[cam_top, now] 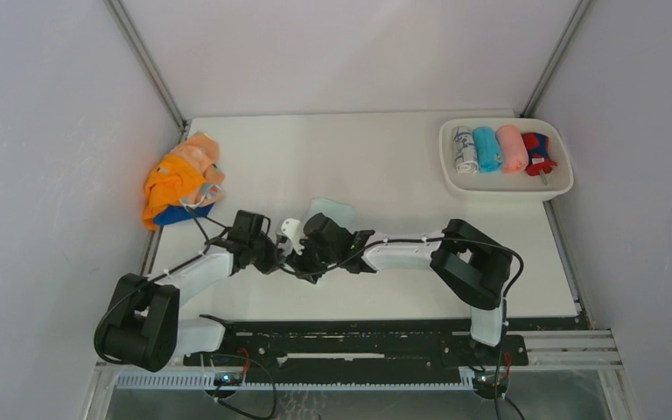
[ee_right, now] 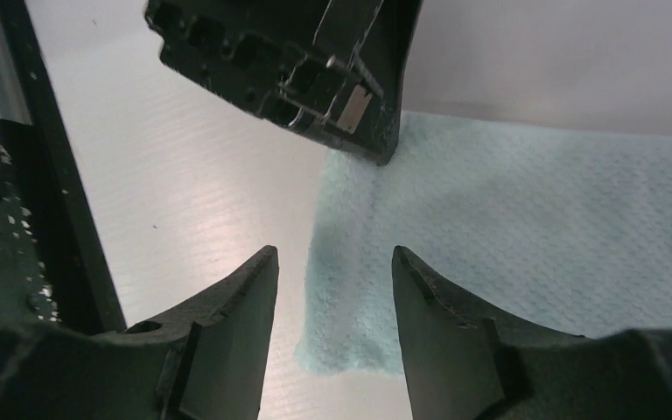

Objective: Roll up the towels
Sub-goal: Roll the towel at the center of the board.

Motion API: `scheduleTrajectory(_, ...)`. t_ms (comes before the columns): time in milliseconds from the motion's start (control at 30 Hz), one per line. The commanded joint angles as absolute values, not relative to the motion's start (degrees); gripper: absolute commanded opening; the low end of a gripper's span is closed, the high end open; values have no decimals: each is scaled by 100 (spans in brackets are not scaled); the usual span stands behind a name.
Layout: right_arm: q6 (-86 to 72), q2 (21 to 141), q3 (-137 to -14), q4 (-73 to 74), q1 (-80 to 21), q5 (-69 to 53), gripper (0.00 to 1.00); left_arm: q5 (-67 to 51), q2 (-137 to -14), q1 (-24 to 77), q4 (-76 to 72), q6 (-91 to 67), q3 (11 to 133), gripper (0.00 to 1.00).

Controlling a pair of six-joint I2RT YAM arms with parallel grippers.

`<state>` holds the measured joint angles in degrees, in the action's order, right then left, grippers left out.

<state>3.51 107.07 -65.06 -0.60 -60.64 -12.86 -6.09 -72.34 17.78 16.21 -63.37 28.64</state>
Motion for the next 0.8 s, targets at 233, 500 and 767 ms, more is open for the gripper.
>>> scheduleTrajectory(233, 759, 10875, -6434, 36, -6478, -845, 45, -649, -7277, 1726, 1850, -6371, 3355, 0)
scheduleTrajectory(500, 691, 10863, -6208, 185, -6601, -466, 41, -708, -7260, 1591, 1863, -6411, 3349, 0)
scheduleTrajectory(767, 562, 10979, -6167, 359, -6666, 104, 39, -721, -7269, 1524, 1872, -6435, 3292, 0)
